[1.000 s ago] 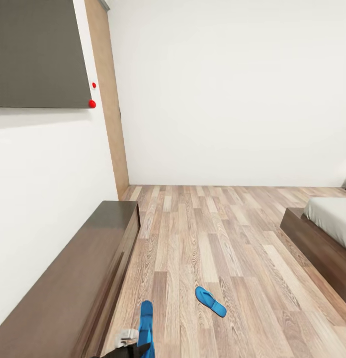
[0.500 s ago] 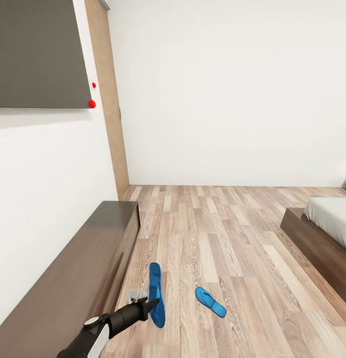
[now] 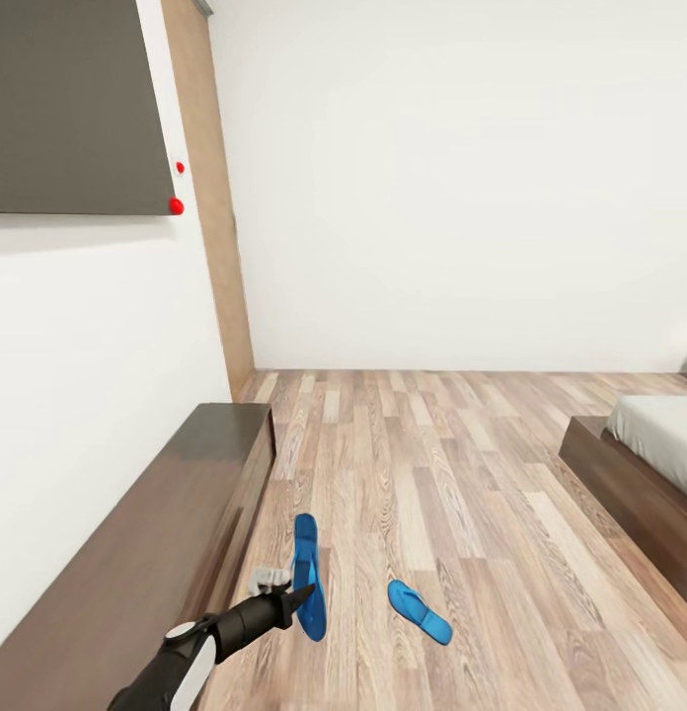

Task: In the bedroom, move the book from the bed onto either nightstand, and place the two sandals side by side next to the bed.

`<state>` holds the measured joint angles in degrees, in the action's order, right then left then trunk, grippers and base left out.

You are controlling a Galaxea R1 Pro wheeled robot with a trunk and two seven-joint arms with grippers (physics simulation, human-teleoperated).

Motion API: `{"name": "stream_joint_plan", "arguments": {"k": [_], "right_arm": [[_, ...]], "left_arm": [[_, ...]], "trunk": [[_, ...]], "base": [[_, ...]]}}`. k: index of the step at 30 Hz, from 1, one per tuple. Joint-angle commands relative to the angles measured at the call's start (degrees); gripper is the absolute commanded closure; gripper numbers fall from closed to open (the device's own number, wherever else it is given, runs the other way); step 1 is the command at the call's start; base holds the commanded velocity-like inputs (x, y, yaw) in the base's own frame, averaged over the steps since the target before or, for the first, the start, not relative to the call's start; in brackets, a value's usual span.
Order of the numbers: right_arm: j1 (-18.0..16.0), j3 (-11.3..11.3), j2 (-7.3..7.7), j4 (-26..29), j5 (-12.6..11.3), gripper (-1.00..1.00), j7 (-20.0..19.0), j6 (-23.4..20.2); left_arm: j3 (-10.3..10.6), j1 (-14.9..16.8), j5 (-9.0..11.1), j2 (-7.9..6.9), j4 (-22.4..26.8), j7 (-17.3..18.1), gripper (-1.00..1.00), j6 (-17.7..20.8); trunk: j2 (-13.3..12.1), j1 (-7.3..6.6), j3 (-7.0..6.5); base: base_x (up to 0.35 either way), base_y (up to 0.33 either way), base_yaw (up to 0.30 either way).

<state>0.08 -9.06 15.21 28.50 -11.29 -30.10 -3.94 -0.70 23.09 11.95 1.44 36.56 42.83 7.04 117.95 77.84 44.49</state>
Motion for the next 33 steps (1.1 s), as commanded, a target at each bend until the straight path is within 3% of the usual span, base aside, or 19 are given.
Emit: {"name": "stream_joint_plan", "arguments": {"k": [1, 14, 27, 33], "right_arm": [[0.0, -0.2, -0.01, 0.1, -0.5, -1.0, -0.3, -0.4], [0.0, -0.2, -0.01, 0.1, -0.5, -1.0, -0.3, -0.4], [0.0, -0.2, -0.01, 0.2, -0.6, -1.0, -0.4, -0.5], [0.0, -0.2, -0.01, 0.2, -0.6, -1.0, -0.4, -0.4]], "left_arm": [[-0.1, 0.0, 0.5, 0.05, 0.0, 0.2, 1.0, 0.6], [0.0, 0.0, 0.5, 0.07, 0.0, 0.3, 1.0, 0.6], [0.0, 0.0, 0.5, 0.06, -0.1, 0.2, 1.0, 0.6], [-0.1, 0.0, 0.5, 0.06, -0.1, 0.2, 1.0, 0.6]], "trunk": [[0.0, -0.01, 0.05], [0.0, -0.01, 0.05], [0.0, -0.01, 0.05], [0.0, -0.01, 0.05]], "base": [[0.002, 0.0, -0.195], [0.0, 0.0, -0.253], [0.0, 0.0, -0.016], [0.178, 0.0, 0.0]]}}
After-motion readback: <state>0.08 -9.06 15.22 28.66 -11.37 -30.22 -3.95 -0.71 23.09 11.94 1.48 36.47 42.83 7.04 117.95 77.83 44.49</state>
